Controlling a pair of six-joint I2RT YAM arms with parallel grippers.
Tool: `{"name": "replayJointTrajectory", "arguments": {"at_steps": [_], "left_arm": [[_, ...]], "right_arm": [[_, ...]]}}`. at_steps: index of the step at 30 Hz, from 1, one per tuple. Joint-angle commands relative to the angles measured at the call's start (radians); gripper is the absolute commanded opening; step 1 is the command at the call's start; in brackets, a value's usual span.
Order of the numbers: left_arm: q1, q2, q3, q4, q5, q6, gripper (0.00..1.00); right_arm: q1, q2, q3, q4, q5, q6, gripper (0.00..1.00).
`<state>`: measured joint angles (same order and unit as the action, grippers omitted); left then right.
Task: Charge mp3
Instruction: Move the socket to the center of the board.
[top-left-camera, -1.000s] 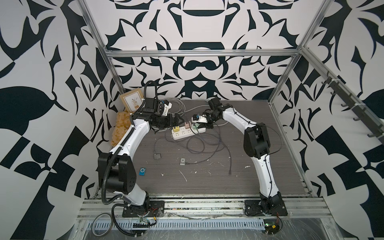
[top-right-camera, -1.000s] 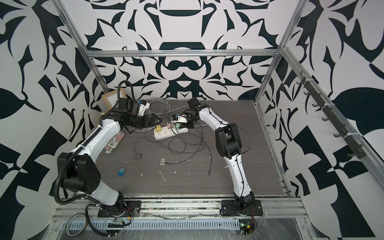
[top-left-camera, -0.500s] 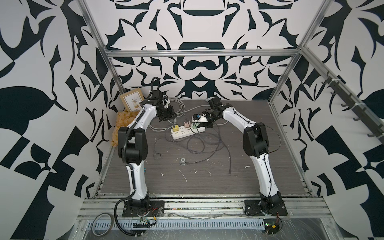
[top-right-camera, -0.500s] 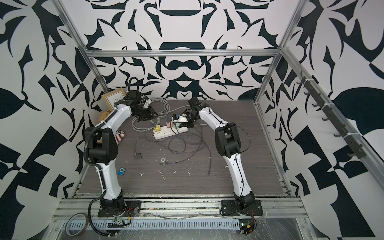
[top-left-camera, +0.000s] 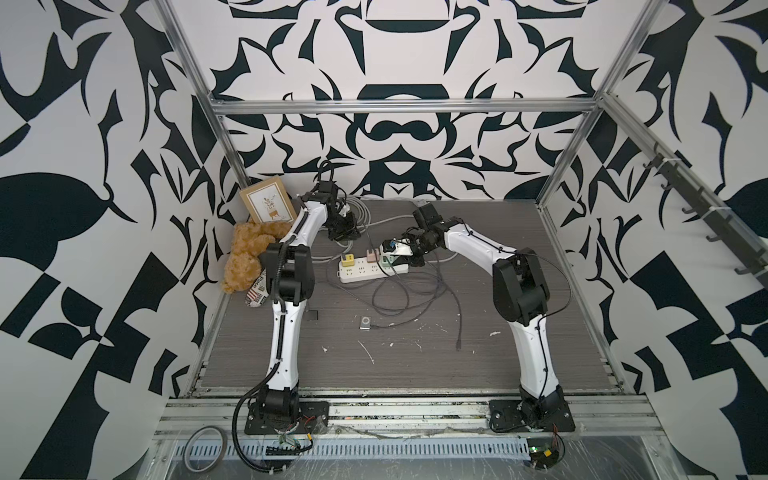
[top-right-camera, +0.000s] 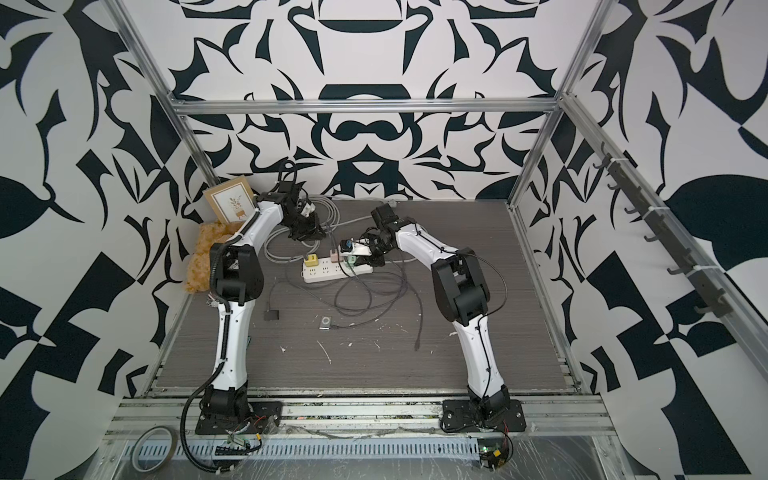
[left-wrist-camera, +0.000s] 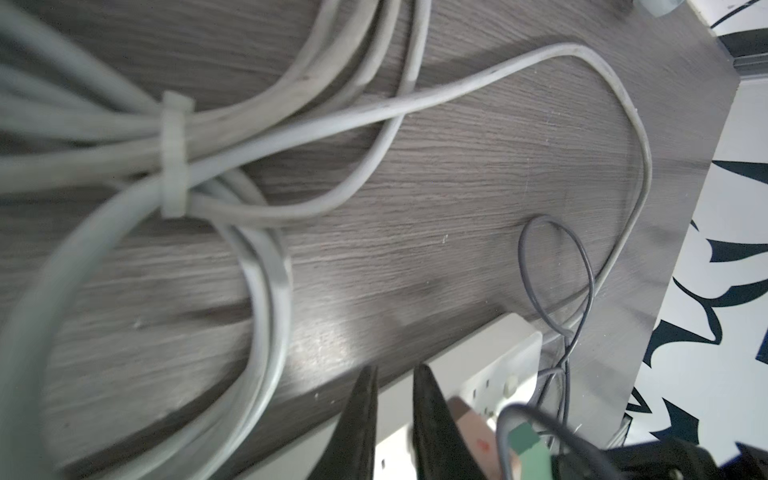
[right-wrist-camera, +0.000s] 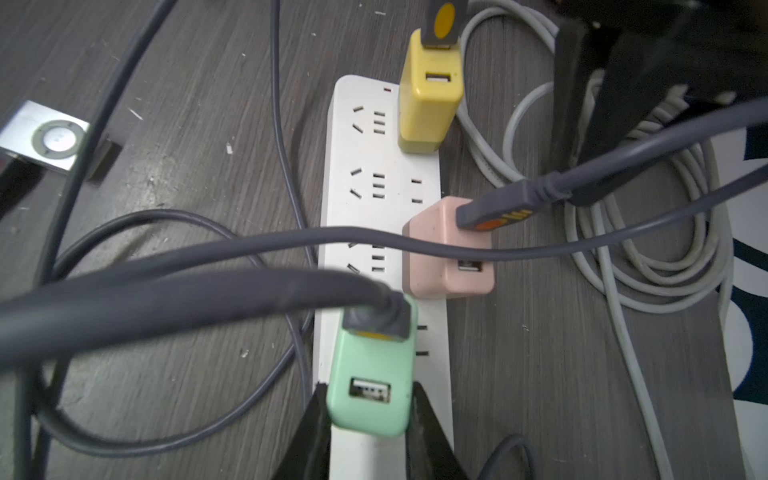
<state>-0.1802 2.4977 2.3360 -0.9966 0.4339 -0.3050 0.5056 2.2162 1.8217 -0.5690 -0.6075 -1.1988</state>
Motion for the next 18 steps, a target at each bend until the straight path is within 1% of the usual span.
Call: {"name": "replayJointTrajectory", "arguments": {"at_steps": [1,3,10,13,18], "left_arm": [[-0.036,0.067,0.077,-0.136,0.047,0.057,0.21],[-0.049,0.072,0.055,-0.133,0.084,0.065,0.2],[-0.114,0.025,-0.107,-0.081,0.154,0.11,0.18],[-0.128,0.015,-0.147,-0.066,0.184,0.121,0.17],[-0.139,-0.003,-0.185,-0.038,0.193,0.126,0.17]], "right_arm": [[0.013,-0.045,-0.006,-0.042,-0.013,0.025,0.0],[0.017,-0.047,0.004,-0.061,-0.015,0.026,0.0],[0.03,-0.059,0.014,-0.13,-0.007,0.009,0.0],[0.029,-0.067,0.011,-0.135,-0.005,0.004,0.0],[0.029,-0.076,0.011,-0.116,-0.015,0.001,0.0]]}}
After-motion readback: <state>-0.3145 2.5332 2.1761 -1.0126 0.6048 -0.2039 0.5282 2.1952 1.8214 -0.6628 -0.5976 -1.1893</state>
